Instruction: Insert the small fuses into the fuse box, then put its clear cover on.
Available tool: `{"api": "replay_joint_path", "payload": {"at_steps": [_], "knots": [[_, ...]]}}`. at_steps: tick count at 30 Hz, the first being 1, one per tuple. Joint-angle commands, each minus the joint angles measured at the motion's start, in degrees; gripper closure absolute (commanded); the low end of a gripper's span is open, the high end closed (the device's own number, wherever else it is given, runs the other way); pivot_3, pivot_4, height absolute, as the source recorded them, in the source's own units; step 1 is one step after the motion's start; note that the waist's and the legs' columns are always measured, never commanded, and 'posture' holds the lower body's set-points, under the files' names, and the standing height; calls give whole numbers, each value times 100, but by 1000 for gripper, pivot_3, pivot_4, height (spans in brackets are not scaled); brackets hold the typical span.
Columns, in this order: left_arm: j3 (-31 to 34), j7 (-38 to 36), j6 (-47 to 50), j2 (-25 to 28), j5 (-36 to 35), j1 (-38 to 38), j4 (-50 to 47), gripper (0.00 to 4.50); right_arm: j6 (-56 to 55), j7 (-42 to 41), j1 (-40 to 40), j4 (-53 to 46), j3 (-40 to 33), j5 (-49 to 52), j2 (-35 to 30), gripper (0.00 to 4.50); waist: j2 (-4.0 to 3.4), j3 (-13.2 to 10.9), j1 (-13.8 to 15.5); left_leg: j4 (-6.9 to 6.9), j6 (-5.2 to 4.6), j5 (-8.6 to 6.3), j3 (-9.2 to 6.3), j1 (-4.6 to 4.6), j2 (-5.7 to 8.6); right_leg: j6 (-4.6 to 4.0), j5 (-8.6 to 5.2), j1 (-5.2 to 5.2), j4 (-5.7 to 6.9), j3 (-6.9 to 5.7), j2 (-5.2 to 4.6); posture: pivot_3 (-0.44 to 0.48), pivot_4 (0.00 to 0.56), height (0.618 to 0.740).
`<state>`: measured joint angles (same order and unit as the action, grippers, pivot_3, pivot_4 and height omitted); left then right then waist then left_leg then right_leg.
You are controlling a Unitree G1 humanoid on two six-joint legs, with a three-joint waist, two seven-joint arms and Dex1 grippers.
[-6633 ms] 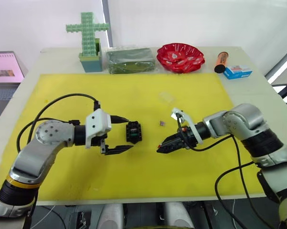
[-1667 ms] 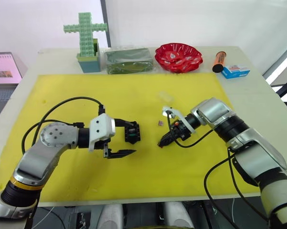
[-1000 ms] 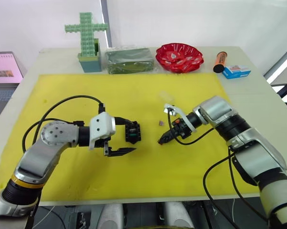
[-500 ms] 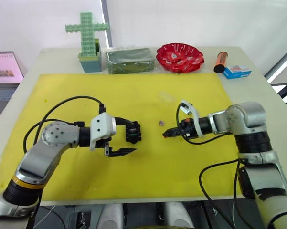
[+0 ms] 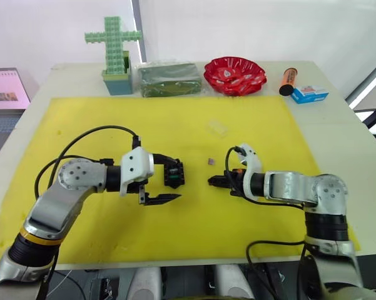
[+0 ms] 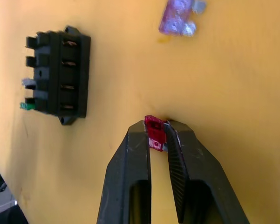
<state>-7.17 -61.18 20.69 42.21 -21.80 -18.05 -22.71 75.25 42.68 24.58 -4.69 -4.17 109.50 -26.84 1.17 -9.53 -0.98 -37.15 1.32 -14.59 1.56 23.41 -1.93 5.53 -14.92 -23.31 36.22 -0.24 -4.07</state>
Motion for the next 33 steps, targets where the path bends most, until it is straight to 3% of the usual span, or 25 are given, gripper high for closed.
{"api": "replay_joint_path", "payload": {"at_steps": [1,8,16,21,24,29,33], "knots": [[53,29,-100,-8,17,-56,-110,0,-174,-371,35,-316,372,350,-355,3326,0,0,4,0,0,0,0,0,0,0,0,0,0,1,1,0,150,740],[43,53,-127,-27,30,-47,-99,0,29,-1599,517,-186,855,350,-1454,1019,0,0,36,-3,0,0,-1,2,-1,0,0,0,-2,2,3,0,150,740],[33,68,-136,-40,49,-74,-75,0,276,-2330,1078,-14,1445,292,-2240,1019,1,-1,36,-3,-1,0,-2,3,-2,-1,-1,-1,-3,3,3,0,150,740],[24,59,-154,-50,74,-107,-28,0,614,-3417,1531,80,1466,-577,-2350,1019,1,-1,35,-3,-1,0,-2,3,-2,-1,-1,-1,-4,3,3,0,150,740],[11,45,-171,-58,100,-142,18,0,747,-4692,1889,70,1571,-1654,-2364,1019,1,-1,42,-3,-1,0,-2,4,-2,-1,-1,-1,-5,3,3,0,150,740],[3,3,-187,-63,97,-205,56,0,44,-7484,2489,165,2476,-3876,-2598,1019,0,-1,39,-3,-1,-1,-1,4,-2,-1,0,-4,-6,3,3,0,150,740],[-11,-14,-200,-69,102,-255,85,0,-594,-9180,2912,691,3210,-5253,-2578,1019,-1,-2,35,-2,-1,-1,0,4,-1,-1,0,-5,-7,3,2,0,150,740]]}}
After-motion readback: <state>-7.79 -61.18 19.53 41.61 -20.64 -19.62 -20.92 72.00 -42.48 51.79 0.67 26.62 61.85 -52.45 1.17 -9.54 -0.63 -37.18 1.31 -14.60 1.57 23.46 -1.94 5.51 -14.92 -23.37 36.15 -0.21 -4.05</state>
